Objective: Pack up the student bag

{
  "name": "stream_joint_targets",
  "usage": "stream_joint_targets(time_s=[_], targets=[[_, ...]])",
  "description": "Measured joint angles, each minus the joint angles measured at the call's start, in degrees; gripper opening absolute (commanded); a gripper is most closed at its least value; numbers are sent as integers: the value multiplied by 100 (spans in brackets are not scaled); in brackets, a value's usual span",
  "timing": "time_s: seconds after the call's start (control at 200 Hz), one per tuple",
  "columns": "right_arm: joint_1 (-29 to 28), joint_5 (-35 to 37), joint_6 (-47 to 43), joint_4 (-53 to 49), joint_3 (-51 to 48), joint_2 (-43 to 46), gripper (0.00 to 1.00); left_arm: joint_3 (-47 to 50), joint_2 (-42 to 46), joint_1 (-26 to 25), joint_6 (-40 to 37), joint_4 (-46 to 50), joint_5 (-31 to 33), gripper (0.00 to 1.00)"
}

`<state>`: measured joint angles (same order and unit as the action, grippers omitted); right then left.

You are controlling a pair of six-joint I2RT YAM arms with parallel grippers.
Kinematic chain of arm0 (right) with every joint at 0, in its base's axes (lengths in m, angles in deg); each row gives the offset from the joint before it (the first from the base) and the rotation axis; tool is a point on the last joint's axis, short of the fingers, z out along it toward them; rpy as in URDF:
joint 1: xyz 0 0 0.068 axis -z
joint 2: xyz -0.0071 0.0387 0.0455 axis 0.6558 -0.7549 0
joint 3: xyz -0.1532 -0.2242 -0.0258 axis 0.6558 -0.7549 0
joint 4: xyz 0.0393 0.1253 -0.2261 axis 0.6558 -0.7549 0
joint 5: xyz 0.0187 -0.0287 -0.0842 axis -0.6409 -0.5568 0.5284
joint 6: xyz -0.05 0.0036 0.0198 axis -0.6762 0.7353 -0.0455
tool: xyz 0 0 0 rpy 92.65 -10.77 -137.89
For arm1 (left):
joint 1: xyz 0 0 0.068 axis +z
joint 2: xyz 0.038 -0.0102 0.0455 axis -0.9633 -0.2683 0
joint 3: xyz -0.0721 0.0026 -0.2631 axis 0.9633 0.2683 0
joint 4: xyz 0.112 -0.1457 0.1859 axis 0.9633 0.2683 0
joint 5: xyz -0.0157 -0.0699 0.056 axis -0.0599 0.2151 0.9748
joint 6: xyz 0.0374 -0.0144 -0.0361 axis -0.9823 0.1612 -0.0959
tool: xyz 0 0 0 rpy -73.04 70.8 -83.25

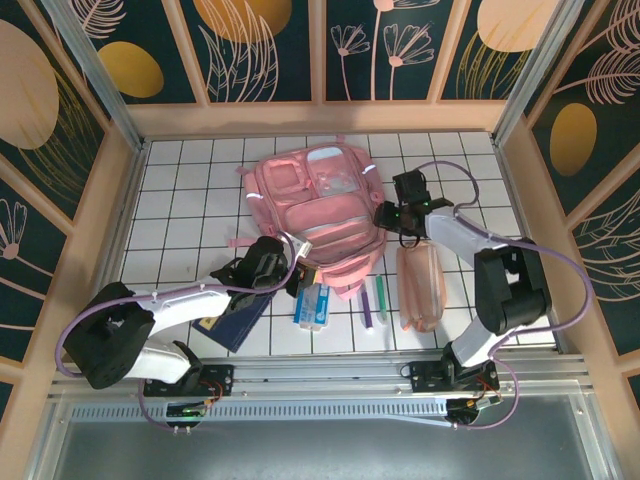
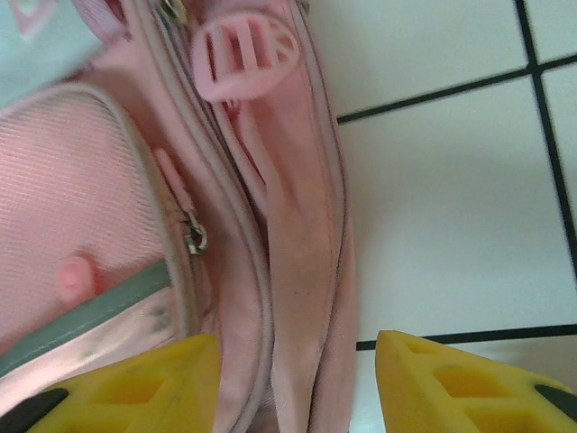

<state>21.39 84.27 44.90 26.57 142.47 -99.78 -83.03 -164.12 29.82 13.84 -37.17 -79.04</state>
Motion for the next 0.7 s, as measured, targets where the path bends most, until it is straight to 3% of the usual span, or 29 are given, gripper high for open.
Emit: stream_joint_targets(time_s=[0.135,0.26,0.586,0.701], targets=[[-81,-11,37,-11,2,-358,30,0,50,0,0,2,39,0],[-297,149,57,-33,35,-518,0,2,109,0,0,2,146,0],[-417,527,-144,-1093,960,-487,0,-31,181,-17,-474,741,1158,0],[-361,503,-363,-1482,1401,-417,0,262,479,-17,-669,553,1484,0]])
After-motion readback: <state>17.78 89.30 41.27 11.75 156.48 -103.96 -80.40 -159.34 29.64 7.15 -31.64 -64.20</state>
